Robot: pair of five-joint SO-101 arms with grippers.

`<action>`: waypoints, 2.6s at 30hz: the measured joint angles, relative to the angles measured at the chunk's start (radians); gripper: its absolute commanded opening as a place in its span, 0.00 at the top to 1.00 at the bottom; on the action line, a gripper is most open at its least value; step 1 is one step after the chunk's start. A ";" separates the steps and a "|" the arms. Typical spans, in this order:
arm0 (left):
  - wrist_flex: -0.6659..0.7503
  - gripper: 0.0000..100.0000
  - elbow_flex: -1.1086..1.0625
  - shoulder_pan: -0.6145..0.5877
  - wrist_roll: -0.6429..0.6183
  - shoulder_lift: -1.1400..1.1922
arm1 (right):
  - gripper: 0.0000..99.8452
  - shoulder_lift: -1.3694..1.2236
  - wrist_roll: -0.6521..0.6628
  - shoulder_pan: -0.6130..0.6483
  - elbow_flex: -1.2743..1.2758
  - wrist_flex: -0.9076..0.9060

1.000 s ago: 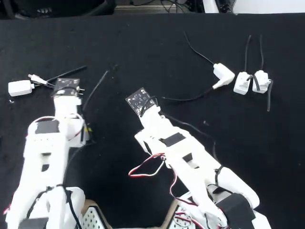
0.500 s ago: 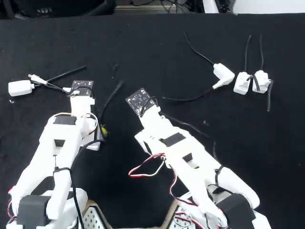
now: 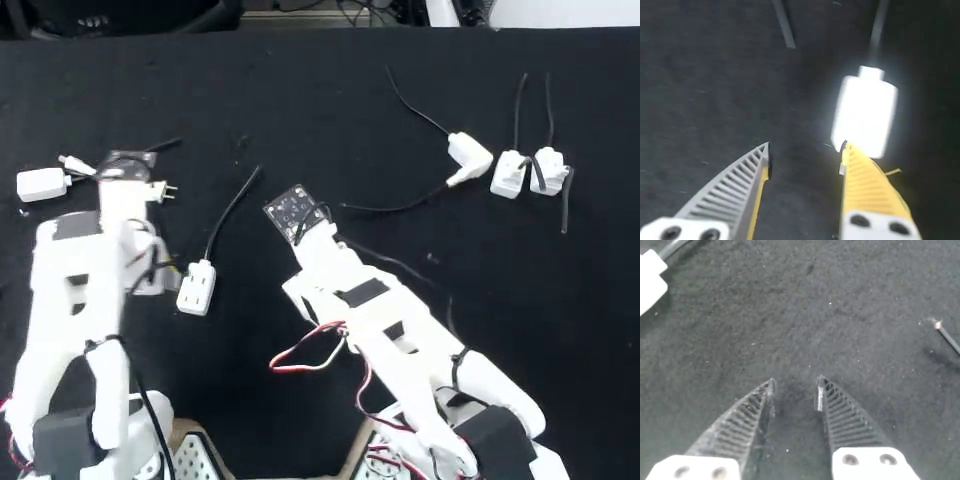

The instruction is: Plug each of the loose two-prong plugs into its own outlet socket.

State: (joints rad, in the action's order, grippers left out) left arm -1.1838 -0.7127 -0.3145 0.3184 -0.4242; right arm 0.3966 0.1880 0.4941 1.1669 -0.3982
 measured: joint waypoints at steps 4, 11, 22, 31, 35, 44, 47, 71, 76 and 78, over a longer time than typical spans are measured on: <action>0.117 0.77 -0.106 -0.034 0.029 0.002 | 0.87 0.000 0.000 0.000 0.000 0.000; 0.307 0.77 -0.269 0.055 -0.028 0.002 | 0.87 0.000 0.000 0.000 0.000 0.000; 0.201 0.77 -0.272 0.338 -0.133 0.002 | 0.87 0.000 0.000 0.000 0.000 0.000; 0.005 0.77 -0.034 0.262 -0.107 0.002 | 0.87 0.000 0.000 0.000 0.000 0.002; -0.035 0.77 0.110 0.230 -0.107 0.008 | 0.87 0.000 0.000 0.000 0.000 0.002; 0.270 0.77 0.153 0.229 -0.278 0.232 | 0.87 0.000 0.000 -0.006 0.000 0.002; 0.365 0.77 0.161 0.227 -0.327 0.374 | 0.87 0.000 0.000 -0.006 0.000 0.002; 0.226 0.77 0.209 0.049 -0.568 0.508 | 0.87 0.000 0.000 -0.006 0.000 0.002; 0.226 0.77 0.084 0.009 -0.523 0.393 | 0.87 0.000 0.000 -0.006 0.000 0.002; 0.226 0.77 0.023 0.008 -0.496 0.322 | 0.87 0.000 0.000 -0.006 0.000 0.002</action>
State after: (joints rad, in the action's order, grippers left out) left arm -0.9582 -0.6897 -0.3069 -0.1772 -0.1020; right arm 0.3966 0.1880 0.4879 1.1669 -0.3966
